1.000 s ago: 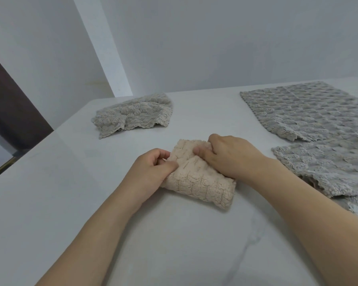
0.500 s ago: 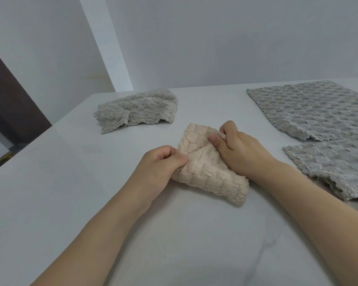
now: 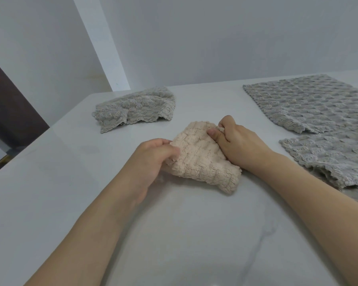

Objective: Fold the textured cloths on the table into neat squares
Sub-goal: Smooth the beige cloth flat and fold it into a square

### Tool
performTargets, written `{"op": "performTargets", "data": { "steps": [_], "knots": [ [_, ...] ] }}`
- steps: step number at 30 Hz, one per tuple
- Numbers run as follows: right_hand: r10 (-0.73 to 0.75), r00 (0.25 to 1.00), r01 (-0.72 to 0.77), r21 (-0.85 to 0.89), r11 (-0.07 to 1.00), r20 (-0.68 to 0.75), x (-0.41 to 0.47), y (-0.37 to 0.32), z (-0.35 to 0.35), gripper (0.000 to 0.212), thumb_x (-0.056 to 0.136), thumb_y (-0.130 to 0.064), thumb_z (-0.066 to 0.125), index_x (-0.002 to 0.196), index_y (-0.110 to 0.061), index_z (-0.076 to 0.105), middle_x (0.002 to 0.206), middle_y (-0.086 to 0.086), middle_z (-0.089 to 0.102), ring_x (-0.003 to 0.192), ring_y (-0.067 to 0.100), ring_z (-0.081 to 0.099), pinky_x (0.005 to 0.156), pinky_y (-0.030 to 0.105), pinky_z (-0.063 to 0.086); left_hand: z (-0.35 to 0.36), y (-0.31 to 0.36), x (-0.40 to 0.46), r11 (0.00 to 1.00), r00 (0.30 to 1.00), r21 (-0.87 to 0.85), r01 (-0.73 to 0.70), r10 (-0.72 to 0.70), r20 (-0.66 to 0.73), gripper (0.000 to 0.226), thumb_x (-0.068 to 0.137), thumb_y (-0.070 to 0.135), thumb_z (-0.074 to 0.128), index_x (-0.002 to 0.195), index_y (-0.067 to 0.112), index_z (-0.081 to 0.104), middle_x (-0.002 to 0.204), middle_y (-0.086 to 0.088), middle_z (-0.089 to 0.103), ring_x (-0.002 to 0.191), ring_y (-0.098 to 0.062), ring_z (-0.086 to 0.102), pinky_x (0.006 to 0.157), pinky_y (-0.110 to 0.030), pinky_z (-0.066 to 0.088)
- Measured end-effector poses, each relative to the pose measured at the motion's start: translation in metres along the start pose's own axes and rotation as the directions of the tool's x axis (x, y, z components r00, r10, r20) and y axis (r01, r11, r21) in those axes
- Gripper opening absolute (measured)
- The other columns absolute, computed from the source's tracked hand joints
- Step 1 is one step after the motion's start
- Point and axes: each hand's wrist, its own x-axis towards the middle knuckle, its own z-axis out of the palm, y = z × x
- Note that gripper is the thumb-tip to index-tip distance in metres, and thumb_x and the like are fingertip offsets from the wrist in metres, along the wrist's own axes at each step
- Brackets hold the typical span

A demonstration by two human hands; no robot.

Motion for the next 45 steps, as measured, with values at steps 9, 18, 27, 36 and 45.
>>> {"op": "performTargets", "data": {
  "steps": [9,18,27,36,45],
  "knots": [
    [0.029,0.999,-0.030,0.063,0.998,0.018,0.002,0.003,0.000,0.038,0.100,-0.050,0.031,0.102,-0.013,0.037,0.078,-0.003,0.052,0.081,0.024,0.051,0.068,0.033,0.032,-0.005,-0.004,-0.003,0.983,0.979,-0.152,-0.102,0.126,0.160,0.025,0.078,0.020,0.060,0.094,0.004,0.071,0.101,-0.013,0.072,0.098,-0.022,0.066,0.097,-0.037,0.045],
    [0.025,1.000,-0.025,0.044,0.999,0.000,0.003,0.003,0.002,0.040,0.099,-0.052,0.031,0.102,-0.014,0.039,0.083,0.000,0.055,0.087,0.028,0.055,0.070,0.034,0.034,0.000,-0.006,0.001,0.965,0.963,-0.187,-0.183,0.214,0.164,0.004,0.077,0.014,0.062,0.074,0.017,0.061,0.079,-0.010,0.058,0.078,-0.023,0.052,0.074,-0.042,0.039],
    [0.035,0.999,-0.034,0.072,0.997,-0.018,0.002,0.002,0.002,0.041,0.099,-0.051,0.033,0.105,-0.011,0.040,0.092,0.005,0.058,0.093,0.031,0.056,0.073,0.035,0.036,0.008,-0.013,0.010,0.979,0.990,0.169,-0.117,0.128,-0.055,0.031,0.071,0.043,0.065,0.073,0.013,0.059,0.067,0.002,0.053,0.068,-0.017,0.047,0.067,-0.035,0.038],
    [0.055,0.999,-0.054,0.101,0.993,-0.002,0.005,0.006,0.004,0.041,0.098,-0.055,0.035,0.100,-0.016,0.045,0.087,-0.001,0.057,0.088,0.024,0.052,0.072,0.034,0.034,-0.003,-0.017,0.018,0.665,0.931,0.727,0.171,0.132,-0.340,0.053,0.087,0.061,0.055,0.057,0.018,0.052,0.092,0.009,0.048,0.111,-0.026,0.036,0.089,-0.037,0.022],
    [0.083,0.996,-0.078,0.134,0.988,-0.030,0.006,0.006,0.005,0.040,0.097,-0.057,0.035,0.102,-0.018,0.043,0.088,0.002,0.059,0.090,0.027,0.055,0.074,0.033,0.036,0.062,-0.019,-0.030,0.382,0.811,0.857,-0.345,0.580,0.068,0.044,0.072,0.070,0.048,0.085,0.029,0.049,0.093,0.012,0.045,0.090,-0.017,0.040,0.082,-0.036,0.032]
  ]
}}
